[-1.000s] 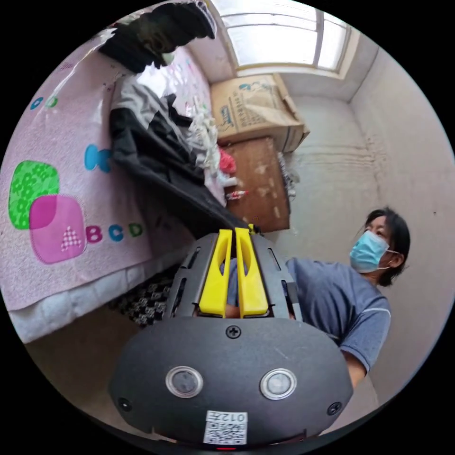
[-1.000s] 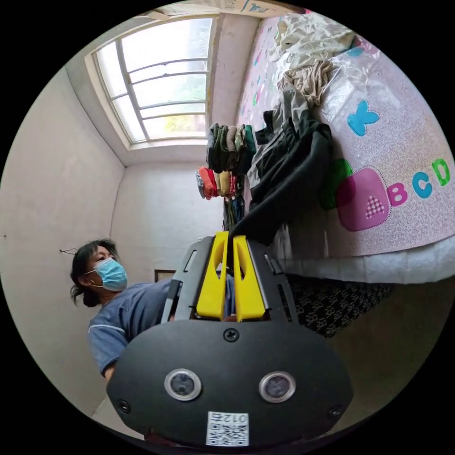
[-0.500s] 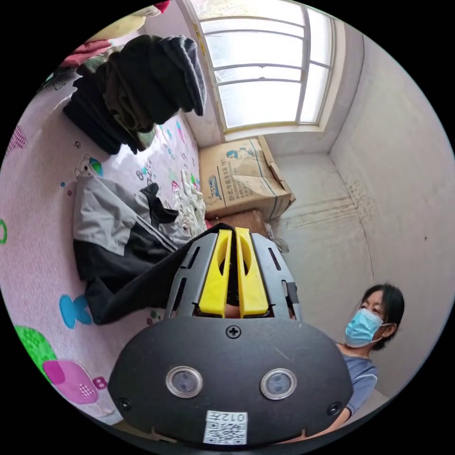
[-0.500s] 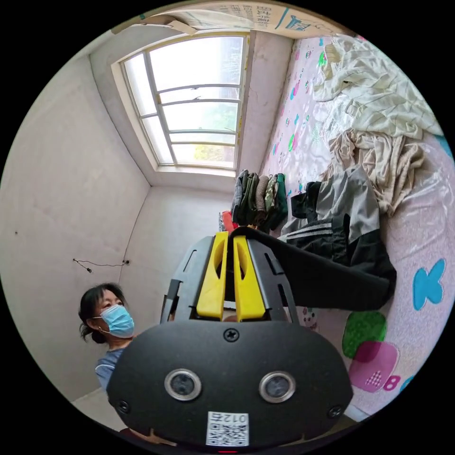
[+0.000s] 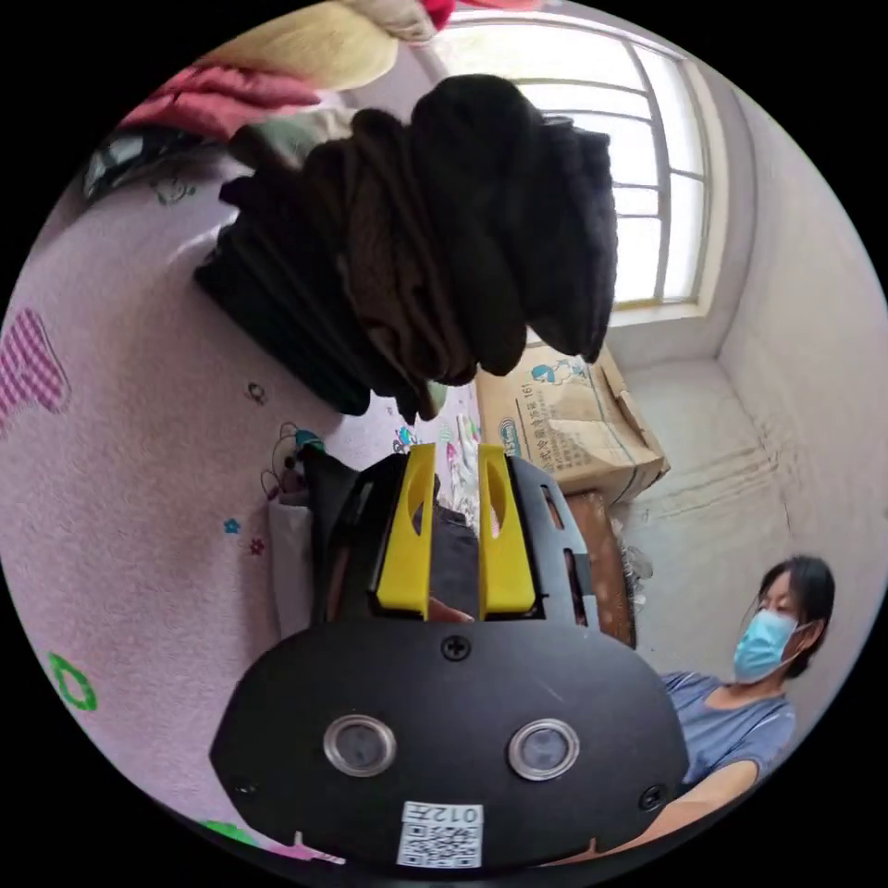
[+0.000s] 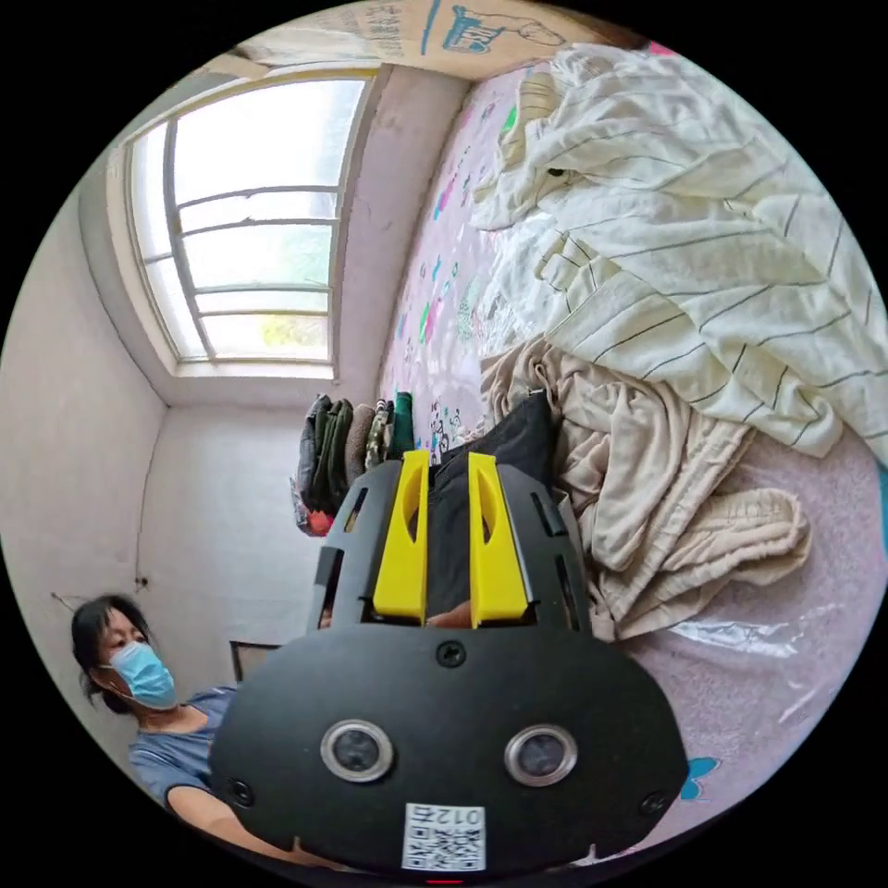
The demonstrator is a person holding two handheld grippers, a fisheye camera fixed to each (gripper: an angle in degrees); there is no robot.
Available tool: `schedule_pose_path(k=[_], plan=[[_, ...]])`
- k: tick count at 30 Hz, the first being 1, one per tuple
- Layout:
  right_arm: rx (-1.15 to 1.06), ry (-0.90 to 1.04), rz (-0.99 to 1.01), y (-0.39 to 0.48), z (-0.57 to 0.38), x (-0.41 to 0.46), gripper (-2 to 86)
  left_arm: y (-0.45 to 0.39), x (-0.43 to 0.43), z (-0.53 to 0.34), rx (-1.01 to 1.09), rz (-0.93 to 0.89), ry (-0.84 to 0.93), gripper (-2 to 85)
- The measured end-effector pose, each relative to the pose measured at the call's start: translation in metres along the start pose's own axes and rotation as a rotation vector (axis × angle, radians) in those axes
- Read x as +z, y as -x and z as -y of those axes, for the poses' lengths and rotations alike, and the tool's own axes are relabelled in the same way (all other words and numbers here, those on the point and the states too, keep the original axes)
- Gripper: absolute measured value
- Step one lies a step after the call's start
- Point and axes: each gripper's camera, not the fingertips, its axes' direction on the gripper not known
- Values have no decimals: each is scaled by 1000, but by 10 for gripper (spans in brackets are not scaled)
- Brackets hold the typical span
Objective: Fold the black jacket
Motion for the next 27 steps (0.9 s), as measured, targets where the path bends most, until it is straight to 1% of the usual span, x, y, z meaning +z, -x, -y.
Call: schedule_pose_path(k=[1, 2, 3, 5, 7, 8, 10, 12, 13, 14, 17, 20, 23, 25, 27], plan=[[-82, 37, -70, 17, -9, 2, 70, -11, -3, -6, 63, 68, 33, 74], [-163, 92, -168, 36, -24, 8, 71, -23, -2, -15, 119, 178, 111, 80], [-205, 121, -225, 46, -34, 12, 71, -31, 0, -22, 154, 243, 154, 83], [-373, 217, -475, 79, -87, 31, 74, -55, 9, -60, 281, 523, 316, 98], [-469, 249, -613, 91, -134, 42, 81, -64, 15, -96, 346, 651, 404, 109], [-507, 268, -670, 92, -163, 48, 92, -65, 18, -122, 377, 685, 457, 116], [-515, 285, -725, 83, -197, 55, 109, -57, 23, -159, 392, 685, 512, 128], [-474, 298, -758, 63, -217, 61, 123, -42, 28, -189, 401, 717, 534, 138], [-438, 294, -727, 50, -222, 61, 128, -31, 31, -204, 397, 745, 533, 144], [-390, 286, -663, 38, -223, 60, 132, -22, 33, -214, 392, 732, 513, 149], [-337, 266, -558, 19, -216, 62, 137, -8, 45, -225, 398, 638, 514, 160], [-316, 302, -497, 5, -204, 76, 138, -4, 68, -230, 458, 659, 564, 170], [-336, 401, -517, -2, -197, 102, 128, 1, 94, -233, 508, 684, 636, 167], [-366, 427, -546, -1, -195, 116, 118, 6, 109, -234, 516, 685, 684, 158], [-388, 424, -561, 1, -194, 125, 104, 4, 120, -235, 548, 698, 680, 147]])
